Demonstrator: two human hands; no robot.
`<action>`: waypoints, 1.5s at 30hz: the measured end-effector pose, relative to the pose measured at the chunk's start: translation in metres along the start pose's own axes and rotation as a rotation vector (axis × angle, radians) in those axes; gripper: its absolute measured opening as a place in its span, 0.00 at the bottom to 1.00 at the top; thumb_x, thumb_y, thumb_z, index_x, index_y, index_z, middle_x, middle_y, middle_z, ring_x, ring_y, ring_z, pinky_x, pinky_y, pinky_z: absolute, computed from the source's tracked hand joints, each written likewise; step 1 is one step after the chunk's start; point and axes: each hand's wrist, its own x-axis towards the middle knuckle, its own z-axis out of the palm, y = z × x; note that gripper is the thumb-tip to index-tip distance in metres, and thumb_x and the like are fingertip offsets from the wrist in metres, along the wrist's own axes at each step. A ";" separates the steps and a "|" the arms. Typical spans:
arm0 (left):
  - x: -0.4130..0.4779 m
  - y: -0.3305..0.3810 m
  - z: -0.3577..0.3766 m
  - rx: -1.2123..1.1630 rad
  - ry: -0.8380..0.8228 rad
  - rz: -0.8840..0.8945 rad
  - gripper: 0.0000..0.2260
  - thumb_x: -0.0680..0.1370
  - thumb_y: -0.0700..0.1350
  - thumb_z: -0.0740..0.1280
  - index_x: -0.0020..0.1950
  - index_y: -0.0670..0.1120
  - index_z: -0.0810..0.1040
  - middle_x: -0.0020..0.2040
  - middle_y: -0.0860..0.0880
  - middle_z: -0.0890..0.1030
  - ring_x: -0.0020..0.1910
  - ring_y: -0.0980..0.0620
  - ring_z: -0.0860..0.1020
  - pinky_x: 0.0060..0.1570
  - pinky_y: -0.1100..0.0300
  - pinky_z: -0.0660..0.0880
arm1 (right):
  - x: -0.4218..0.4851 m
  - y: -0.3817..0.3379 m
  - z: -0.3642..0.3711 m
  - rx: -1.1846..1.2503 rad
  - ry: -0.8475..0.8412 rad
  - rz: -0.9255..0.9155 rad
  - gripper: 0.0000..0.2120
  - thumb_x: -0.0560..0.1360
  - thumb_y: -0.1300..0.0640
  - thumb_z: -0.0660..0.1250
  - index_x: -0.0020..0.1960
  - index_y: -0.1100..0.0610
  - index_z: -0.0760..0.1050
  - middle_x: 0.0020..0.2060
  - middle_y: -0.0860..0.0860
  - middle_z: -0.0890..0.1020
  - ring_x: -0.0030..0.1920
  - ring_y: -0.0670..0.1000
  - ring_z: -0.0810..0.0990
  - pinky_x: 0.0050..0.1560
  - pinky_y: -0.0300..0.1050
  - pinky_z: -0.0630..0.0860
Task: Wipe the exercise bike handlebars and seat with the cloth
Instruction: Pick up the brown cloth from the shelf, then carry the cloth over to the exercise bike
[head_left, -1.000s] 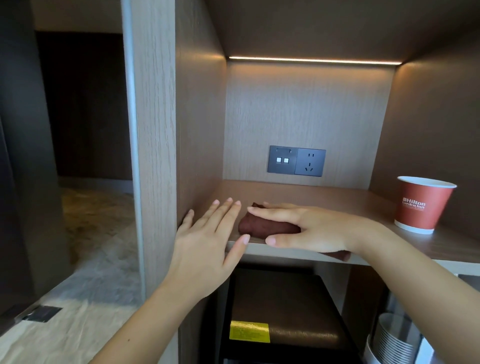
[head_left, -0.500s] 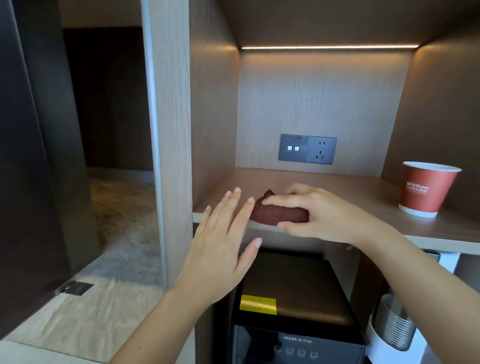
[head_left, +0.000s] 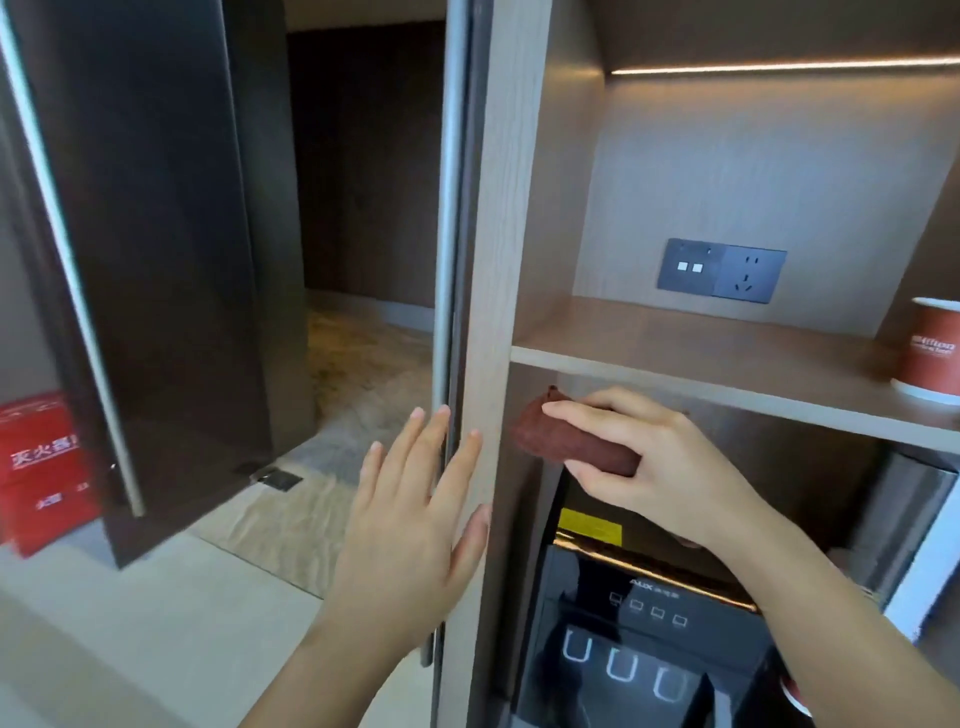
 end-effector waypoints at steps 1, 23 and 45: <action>-0.012 -0.004 -0.008 0.028 -0.008 -0.020 0.22 0.78 0.55 0.50 0.68 0.48 0.66 0.68 0.43 0.71 0.68 0.44 0.64 0.62 0.40 0.56 | -0.003 -0.012 0.008 0.046 -0.001 -0.013 0.23 0.69 0.46 0.63 0.65 0.40 0.69 0.56 0.43 0.75 0.54 0.44 0.74 0.51 0.45 0.77; -0.289 -0.086 -0.246 0.544 0.021 -0.647 0.20 0.75 0.52 0.56 0.59 0.42 0.76 0.60 0.42 0.78 0.61 0.40 0.74 0.58 0.39 0.68 | -0.045 -0.359 0.146 0.616 0.041 -0.419 0.22 0.70 0.50 0.66 0.63 0.49 0.74 0.52 0.48 0.80 0.49 0.45 0.75 0.48 0.32 0.73; -0.492 -0.241 -0.430 0.910 0.082 -1.154 0.21 0.76 0.54 0.56 0.61 0.44 0.75 0.62 0.44 0.77 0.63 0.43 0.72 0.62 0.43 0.65 | -0.027 -0.724 0.279 1.103 -0.246 -0.819 0.23 0.73 0.44 0.61 0.66 0.49 0.70 0.53 0.49 0.79 0.51 0.49 0.78 0.45 0.44 0.80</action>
